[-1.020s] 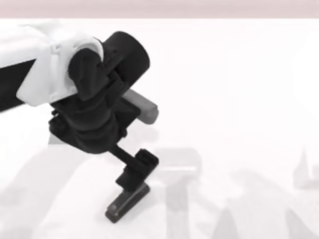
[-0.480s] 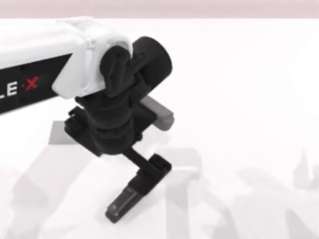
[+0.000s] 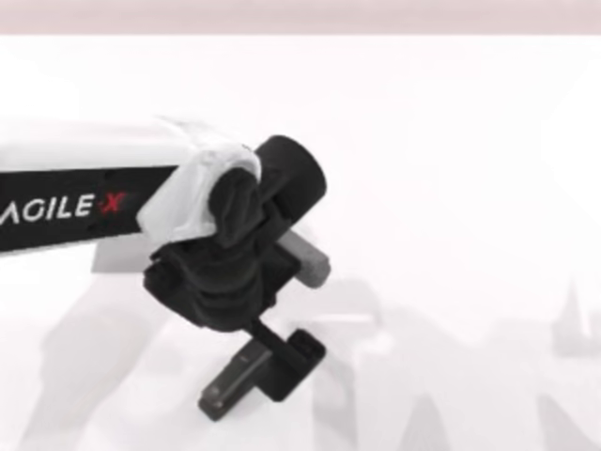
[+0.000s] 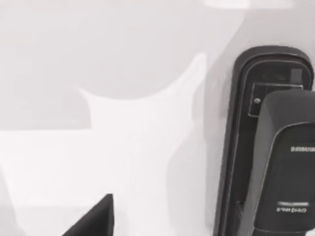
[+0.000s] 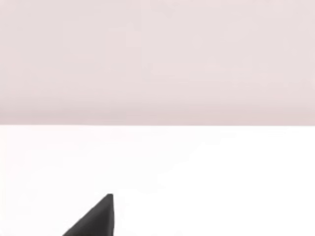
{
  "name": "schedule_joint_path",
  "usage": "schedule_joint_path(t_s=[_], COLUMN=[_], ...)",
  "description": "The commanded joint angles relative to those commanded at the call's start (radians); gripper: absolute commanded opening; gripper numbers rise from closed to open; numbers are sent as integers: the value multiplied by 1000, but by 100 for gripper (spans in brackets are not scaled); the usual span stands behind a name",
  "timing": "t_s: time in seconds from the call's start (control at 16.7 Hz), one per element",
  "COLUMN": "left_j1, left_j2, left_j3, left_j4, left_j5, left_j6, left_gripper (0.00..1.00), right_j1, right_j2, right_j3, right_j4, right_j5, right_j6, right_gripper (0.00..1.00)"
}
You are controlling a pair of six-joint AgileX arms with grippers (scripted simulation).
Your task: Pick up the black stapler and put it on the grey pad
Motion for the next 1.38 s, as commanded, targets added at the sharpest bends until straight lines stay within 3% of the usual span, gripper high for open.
schedule_joint_path(t_s=[0.18,0.48,1.26,1.38], left_j1=[0,0,0,0], left_j2=[41,48,48,48], left_j3=[-68,-80,-80,-80], left_j4=[104,121,121,121], left_j5=[0,0,0,0], left_j6=[1,1,1,1], left_gripper=[100,100,2,0], right_j1=[0,0,0,0], right_j2=[0,0,0,0], right_j3=[0,0,0,0], right_j4=[0,0,0,0], right_j5=[0,0,0,0], right_j6=[0,0,0,0], right_gripper=[100,100,100,100])
